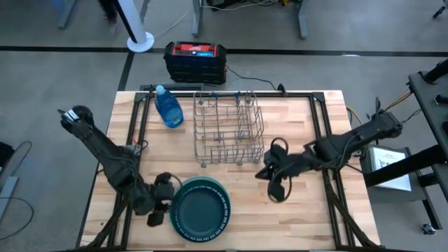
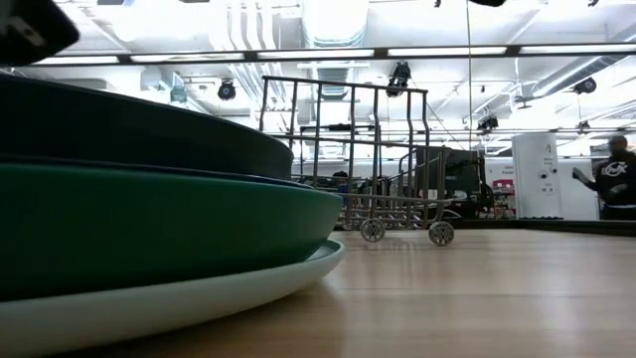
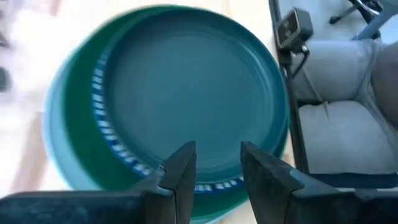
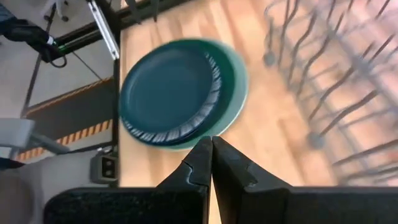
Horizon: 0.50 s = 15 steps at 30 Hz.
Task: Sort dishes
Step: Put the blue plate into the gray dishwasher rack
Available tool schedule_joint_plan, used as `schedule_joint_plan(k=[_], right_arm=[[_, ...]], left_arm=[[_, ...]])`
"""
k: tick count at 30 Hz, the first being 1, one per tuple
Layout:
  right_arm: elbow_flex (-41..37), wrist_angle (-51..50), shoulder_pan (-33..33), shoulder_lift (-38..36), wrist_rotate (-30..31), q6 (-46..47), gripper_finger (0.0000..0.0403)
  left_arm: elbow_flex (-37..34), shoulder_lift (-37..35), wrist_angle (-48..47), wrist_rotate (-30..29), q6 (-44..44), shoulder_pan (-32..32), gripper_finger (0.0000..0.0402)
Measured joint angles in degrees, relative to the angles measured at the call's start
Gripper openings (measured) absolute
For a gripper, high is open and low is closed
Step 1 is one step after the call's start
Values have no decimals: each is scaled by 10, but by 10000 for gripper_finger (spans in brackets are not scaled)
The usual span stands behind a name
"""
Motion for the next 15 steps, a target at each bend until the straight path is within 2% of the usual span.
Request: schedule_joint_plan(k=[10,15], right_arm=[[10,-7,57,87,-5,157,2],[10,61,60,158,2,189,2]], left_arm=[[0,87,24,-14,-82,-59,115],[0,124,24,-15,-111,-68,115]])
